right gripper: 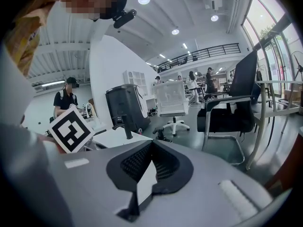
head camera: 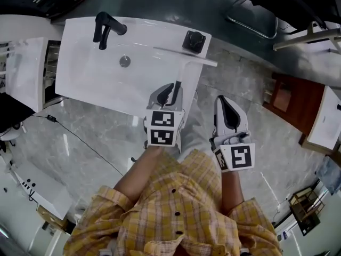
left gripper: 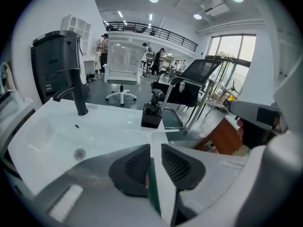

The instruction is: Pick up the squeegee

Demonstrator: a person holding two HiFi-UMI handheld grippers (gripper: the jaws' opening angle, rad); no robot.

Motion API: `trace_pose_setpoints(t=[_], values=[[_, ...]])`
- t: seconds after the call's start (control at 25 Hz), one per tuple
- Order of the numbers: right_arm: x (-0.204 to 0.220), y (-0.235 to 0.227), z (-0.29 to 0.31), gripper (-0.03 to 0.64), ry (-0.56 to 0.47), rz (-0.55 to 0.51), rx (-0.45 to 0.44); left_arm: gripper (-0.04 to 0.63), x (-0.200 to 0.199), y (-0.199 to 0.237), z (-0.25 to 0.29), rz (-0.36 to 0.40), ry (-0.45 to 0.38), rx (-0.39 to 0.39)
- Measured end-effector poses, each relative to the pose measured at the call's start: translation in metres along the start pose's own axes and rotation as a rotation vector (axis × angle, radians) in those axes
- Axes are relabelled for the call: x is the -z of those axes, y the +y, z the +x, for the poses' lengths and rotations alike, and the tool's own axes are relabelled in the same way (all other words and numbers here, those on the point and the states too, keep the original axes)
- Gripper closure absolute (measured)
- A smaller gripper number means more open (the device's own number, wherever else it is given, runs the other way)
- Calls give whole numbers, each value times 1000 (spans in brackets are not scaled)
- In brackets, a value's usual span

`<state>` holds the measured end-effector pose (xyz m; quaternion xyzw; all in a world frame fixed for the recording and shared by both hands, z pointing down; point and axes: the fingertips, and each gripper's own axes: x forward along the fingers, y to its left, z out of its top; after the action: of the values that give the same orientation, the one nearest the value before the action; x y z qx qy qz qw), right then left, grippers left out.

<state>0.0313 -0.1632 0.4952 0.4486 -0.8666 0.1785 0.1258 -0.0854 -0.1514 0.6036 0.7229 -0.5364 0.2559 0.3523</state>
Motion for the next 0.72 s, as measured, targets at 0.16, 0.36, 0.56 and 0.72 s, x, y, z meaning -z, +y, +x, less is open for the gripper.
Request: trace_pose_setpoints(t=[0.16,0.36,0.56,0.72], values=[[9,-5,2,615,18,-3,-3,488,3,2,12,3,40,-13],[20,-12,5,615,36,-4,-7,488,6,4,26,7,103,-37],[25,-20,7,615,43,-4,-10,488,22,5,41,20,220,-66],[30,-25,10,615,56,13,-12,488,29,7,50,-3,279,-66]])
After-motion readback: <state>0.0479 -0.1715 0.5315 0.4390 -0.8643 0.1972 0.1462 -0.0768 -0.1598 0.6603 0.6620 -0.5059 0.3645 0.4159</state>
